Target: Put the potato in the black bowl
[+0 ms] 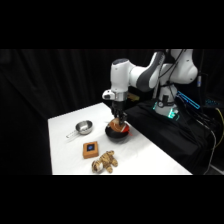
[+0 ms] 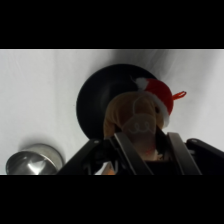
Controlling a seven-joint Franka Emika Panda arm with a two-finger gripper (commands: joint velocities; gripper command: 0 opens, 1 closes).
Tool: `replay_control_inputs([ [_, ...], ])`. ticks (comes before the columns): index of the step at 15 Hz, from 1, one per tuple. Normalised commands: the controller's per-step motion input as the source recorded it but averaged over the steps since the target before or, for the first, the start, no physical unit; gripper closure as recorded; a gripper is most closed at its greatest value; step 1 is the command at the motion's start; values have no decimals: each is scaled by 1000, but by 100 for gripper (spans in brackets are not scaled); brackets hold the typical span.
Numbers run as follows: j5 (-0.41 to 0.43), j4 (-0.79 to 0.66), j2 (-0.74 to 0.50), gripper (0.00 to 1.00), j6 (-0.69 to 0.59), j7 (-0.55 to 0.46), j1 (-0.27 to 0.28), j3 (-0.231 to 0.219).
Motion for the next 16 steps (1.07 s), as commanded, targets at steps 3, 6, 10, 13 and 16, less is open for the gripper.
replay_control_inputs([
  [3,-210,103,51,2,53,101,-32,-50],
  [6,-285,166,-2,0,-137,171,-26,-39],
  [10,-91,246,-183,0,-557,18,-1,5],
  [13,-22,272,-354,0,-763,-47,12,29],
  [16,47,350,-244,0,-616,-105,-5,7],
])
